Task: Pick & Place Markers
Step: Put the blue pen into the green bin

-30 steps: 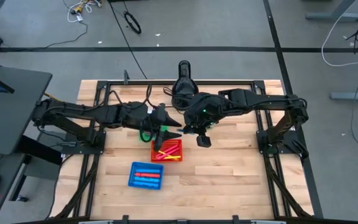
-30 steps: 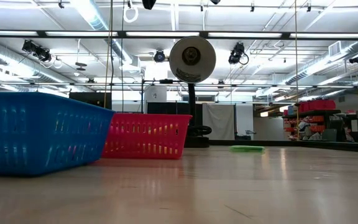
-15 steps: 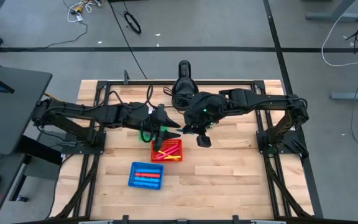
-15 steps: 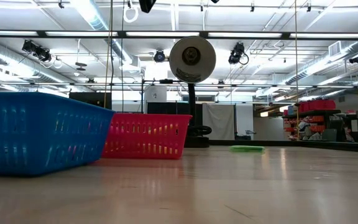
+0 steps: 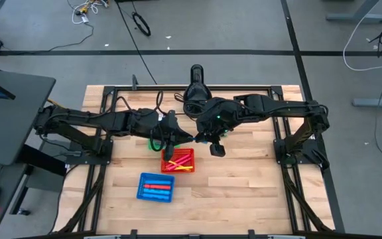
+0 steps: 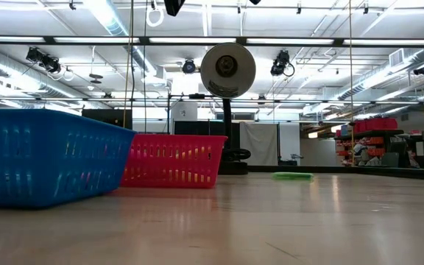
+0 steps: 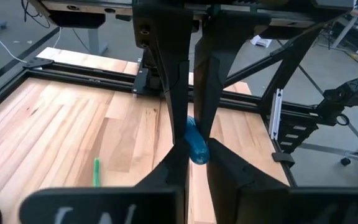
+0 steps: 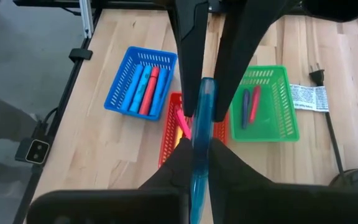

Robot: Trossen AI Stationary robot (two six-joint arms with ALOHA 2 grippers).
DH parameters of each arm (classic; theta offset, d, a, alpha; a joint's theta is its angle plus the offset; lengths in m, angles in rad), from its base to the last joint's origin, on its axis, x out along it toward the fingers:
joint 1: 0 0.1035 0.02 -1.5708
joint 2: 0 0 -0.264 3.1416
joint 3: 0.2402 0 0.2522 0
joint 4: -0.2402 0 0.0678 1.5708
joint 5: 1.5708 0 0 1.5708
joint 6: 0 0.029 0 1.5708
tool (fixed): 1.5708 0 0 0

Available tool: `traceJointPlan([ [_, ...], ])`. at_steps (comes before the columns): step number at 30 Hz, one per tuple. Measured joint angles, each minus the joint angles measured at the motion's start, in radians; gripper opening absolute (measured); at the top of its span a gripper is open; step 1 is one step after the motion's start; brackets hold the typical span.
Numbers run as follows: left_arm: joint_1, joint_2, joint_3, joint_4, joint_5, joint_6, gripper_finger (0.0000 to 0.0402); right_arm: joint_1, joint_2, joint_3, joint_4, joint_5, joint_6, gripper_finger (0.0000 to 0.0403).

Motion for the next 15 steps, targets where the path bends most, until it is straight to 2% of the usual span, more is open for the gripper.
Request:
traceJointPlan([
  [7, 0.000, 0.000, 0.000, 0.001, -0.012, 0.000, 0.0050, 0.000, 0.000, 0.000, 0.001, -0.001, -0.003, 0.0016],
  [11, 0.000, 0.000, 0.000, 0.002, -0.013, 0.000, 0.0041, 0.000, 0.000, 0.000, 0.002, -0.002, -0.001, 0.0017],
  [15, 0.000, 0.000, 0.000, 0.005, -0.013, -0.001, 0.0037, 0.000, 0.000, 0.000, 0.002, -0.003, -0.001, 0.0036],
])
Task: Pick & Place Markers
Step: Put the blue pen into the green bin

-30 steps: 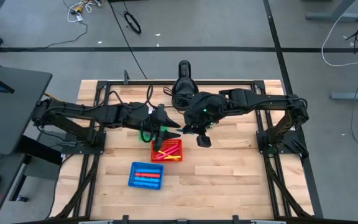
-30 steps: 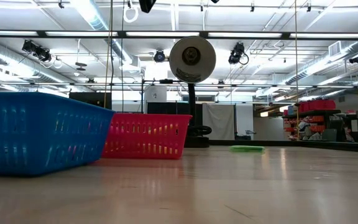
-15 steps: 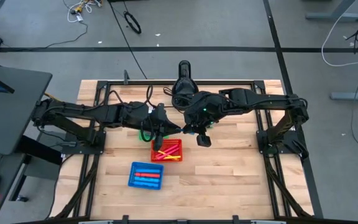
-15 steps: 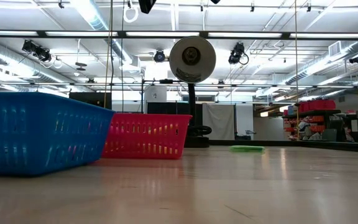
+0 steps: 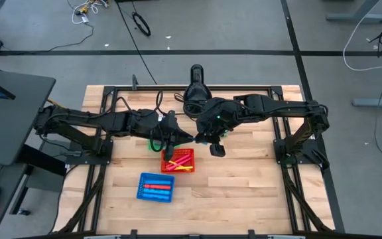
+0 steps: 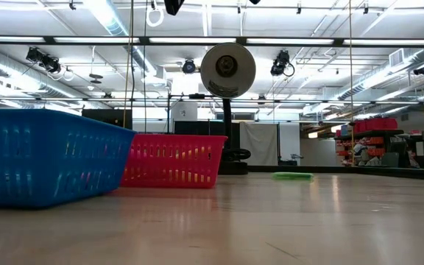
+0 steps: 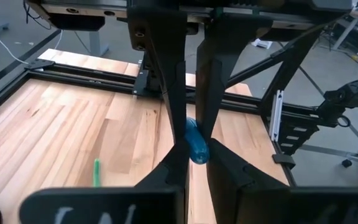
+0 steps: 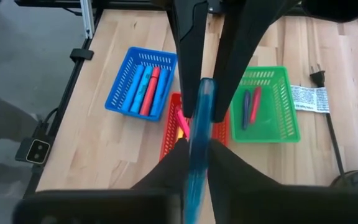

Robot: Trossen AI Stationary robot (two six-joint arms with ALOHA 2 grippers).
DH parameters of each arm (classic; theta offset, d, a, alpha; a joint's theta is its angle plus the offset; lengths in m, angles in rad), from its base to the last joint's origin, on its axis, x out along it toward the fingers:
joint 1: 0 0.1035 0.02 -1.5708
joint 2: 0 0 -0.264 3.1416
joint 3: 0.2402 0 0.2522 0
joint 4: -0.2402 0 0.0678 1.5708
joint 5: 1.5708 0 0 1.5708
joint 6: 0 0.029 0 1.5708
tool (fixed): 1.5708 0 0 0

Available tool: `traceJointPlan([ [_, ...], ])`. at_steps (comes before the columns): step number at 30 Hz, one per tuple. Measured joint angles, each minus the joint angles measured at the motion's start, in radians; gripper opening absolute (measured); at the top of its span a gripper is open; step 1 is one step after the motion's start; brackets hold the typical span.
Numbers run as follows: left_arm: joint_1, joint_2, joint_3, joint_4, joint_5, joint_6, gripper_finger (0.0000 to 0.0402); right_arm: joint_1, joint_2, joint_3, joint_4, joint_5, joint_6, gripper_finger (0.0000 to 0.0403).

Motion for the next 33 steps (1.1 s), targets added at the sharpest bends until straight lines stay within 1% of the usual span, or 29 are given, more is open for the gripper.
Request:
traceJointPlan([
  [10, -0.001, -0.012, 0.000, 0.000, 0.032, -0.049, 0.0037, 0.000, 0.000, 0.000, 0.001, -0.006, 0.020, 0.0125],
  [14, 0.000, -0.024, 0.000, -0.012, 0.032, -0.052, 0.0037, 0.000, -0.001, 0.000, 0.001, -0.006, 0.023, 0.0152],
  [17, 0.000, -0.030, -0.001, -0.072, 0.032, -0.052, 0.0037, 0.000, -0.001, 0.000, -0.004, -0.006, 0.026, 0.0167],
  [21, 0.000, -0.058, -0.001, -0.163, 0.014, -0.057, 0.0037, 0.000, -0.010, -0.001, -0.008, -0.004, 0.026, 0.0184],
  [23, 0.003, -0.070, 0.001, -0.163, 0.000, -0.053, 0.0037, 0.000, -0.013, -0.001, -0.007, -0.003, 0.026, 0.0191],
  [25, 0.011, -0.093, -0.001, -0.202, -0.006, -0.047, 0.0037, 0.000, -0.013, -0.001, -0.008, -0.003, 0.026, 0.0195],
  [27, 0.026, -0.111, 0.000, -0.202, -0.006, -0.039, 0.0037, 0.000, -0.013, -0.001, -0.013, -0.003, 0.026, 0.0199],
  [33, 0.077, -0.186, -0.002, -0.334, -0.033, 0.004, 0.0037, -0.001, -0.013, -0.001, -0.028, -0.003, 0.021, 0.0201],
])
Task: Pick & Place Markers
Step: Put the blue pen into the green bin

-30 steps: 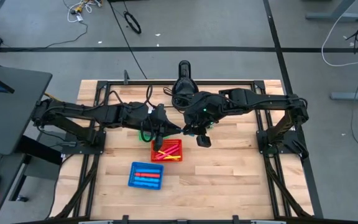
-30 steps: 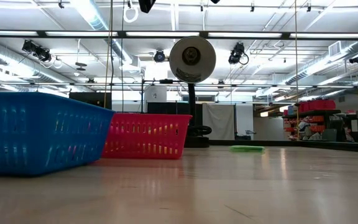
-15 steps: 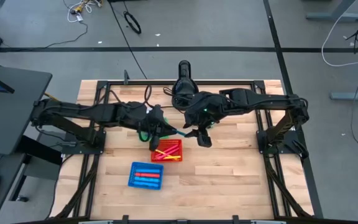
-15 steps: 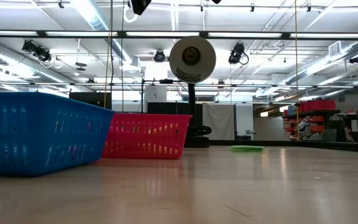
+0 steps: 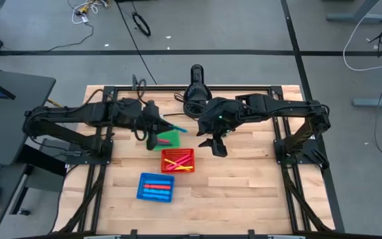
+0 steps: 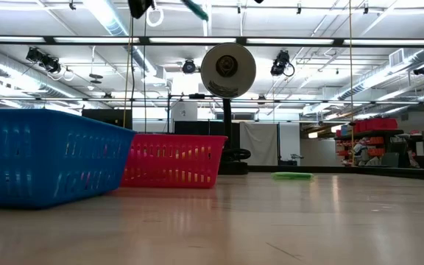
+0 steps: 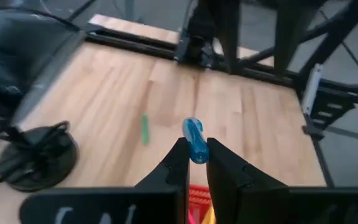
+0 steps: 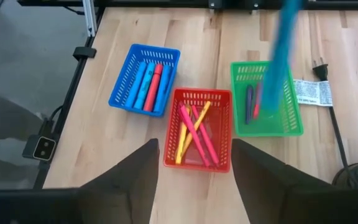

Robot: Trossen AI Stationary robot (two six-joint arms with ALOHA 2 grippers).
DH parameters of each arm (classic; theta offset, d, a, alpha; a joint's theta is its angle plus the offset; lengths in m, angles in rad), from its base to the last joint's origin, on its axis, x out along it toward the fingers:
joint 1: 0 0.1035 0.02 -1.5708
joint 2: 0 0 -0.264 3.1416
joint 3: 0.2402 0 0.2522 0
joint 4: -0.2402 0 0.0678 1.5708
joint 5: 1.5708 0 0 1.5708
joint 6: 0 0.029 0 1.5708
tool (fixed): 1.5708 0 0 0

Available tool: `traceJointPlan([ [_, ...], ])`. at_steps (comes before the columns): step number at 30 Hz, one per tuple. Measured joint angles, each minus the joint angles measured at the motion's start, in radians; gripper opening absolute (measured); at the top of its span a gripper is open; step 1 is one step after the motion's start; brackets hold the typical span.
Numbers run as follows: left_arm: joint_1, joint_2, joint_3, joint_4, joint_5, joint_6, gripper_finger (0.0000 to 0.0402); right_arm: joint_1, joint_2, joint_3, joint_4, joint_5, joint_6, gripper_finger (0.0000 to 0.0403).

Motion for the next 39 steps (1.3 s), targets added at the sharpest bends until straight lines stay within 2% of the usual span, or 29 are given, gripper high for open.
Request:
traceJointPlan([
  [5, 0.041, -0.050, -0.005, -0.028, -0.008, 0.048, 0.0037, -0.005, 0.000, 0.000, -0.005, 0.000, -0.006, 0.0201],
  [10, 0.076, -0.128, -0.070, -0.020, 0.006, 0.075, 0.0037, -0.007, 0.000, 0.000, -0.016, 0.000, -0.008, 0.0201],
  [26, 0.175, -0.401, -0.497, 0.238, 0.091, 0.072, 0.0037, -0.007, 0.000, 0.000, 0.038, 0.001, -0.074, 0.0201],
  [33, 0.217, -0.445, -0.647, 0.290, 0.093, 0.101, 0.0037, -0.007, 0.000, 0.000, 0.050, 0.001, -0.071, 0.0201],
  [39, 0.240, -0.443, -0.779, 0.374, 0.199, 0.102, 0.0037, -0.007, 0.000, 0.000, 0.051, 0.000, -0.071, 0.0201],
])
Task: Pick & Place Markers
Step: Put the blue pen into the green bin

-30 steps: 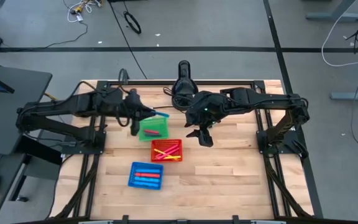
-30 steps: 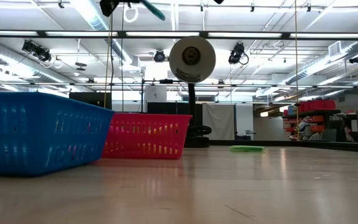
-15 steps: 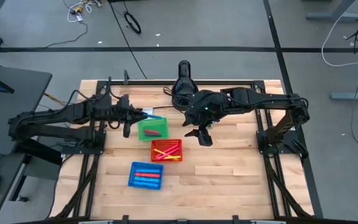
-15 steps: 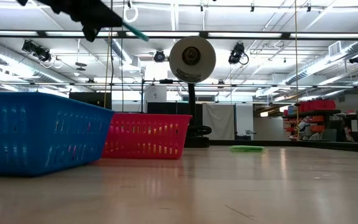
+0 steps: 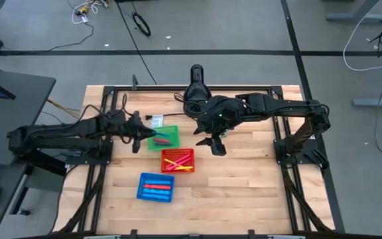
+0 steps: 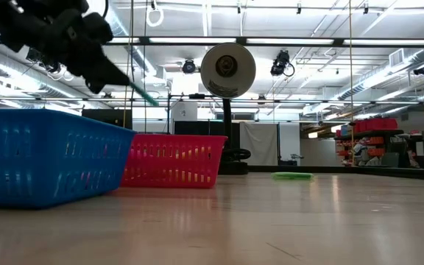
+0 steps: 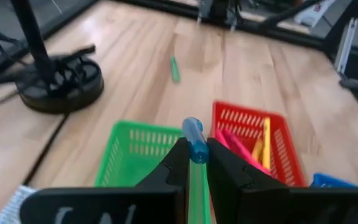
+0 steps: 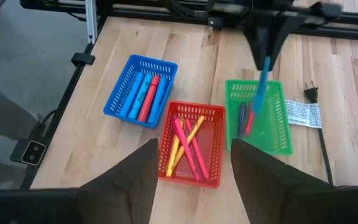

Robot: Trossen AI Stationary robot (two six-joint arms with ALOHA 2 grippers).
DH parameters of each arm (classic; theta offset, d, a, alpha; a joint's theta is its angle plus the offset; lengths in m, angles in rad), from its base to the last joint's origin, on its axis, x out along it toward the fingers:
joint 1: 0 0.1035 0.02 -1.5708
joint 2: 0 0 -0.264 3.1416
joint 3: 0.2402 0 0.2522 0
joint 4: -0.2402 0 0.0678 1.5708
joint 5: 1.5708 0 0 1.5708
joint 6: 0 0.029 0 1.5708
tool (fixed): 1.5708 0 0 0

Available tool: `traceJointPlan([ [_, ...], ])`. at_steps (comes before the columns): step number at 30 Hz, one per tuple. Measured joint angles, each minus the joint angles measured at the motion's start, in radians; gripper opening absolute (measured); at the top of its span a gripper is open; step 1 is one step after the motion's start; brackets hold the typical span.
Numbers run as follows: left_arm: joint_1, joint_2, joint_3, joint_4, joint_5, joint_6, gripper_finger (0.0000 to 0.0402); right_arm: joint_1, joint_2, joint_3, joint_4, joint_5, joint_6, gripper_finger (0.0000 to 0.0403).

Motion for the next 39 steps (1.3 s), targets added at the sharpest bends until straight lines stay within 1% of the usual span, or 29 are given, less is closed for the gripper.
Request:
traceJointPlan([
  [7, 0.000, 0.000, -0.094, 0.048, -0.025, 0.003, 0.0037, 0.000, 0.000, 0.000, 0.006, 0.000, 0.000, 0.0201],
  [14, 0.000, 0.001, -0.198, 0.133, -0.035, -0.004, 0.0037, 0.000, 0.000, 0.000, 0.043, 0.000, -0.001, 0.0201],
  [17, 0.000, 0.001, -0.220, 0.155, -0.056, -0.005, 0.0037, 0.000, 0.000, 0.000, 0.056, 0.000, 0.007, 0.0201],
  [21, 0.000, 0.020, -0.238, 0.162, -0.050, -0.006, 0.0037, 0.000, 0.000, 0.000, 0.061, -0.001, 0.019, 0.0201],
  [24, 0.000, 0.058, -0.243, 0.189, -0.041, -0.008, 0.0037, 0.000, 0.000, 0.000, 0.072, -0.001, 0.020, 0.0201],
  [27, 0.000, 0.107, -0.242, 0.272, -0.034, -0.003, 0.0037, 0.000, 0.000, 0.000, 0.083, -0.001, 0.026, 0.0201],
  [31, 0.000, 0.177, -0.241, 0.325, -0.056, -0.029, 0.0037, 0.001, 0.000, 0.000, 0.084, -0.001, 0.027, 0.0201],
  [36, -0.001, 0.253, -0.241, 0.360, -0.002, -0.041, 0.0037, 0.001, 0.000, 0.000, 0.084, -0.001, 0.031, 0.0201],
  [39, 0.000, 0.274, -0.241, 0.425, -0.003, -0.059, 0.0038, 0.001, 0.000, 0.000, 0.084, -0.001, 0.031, 0.0201],
])
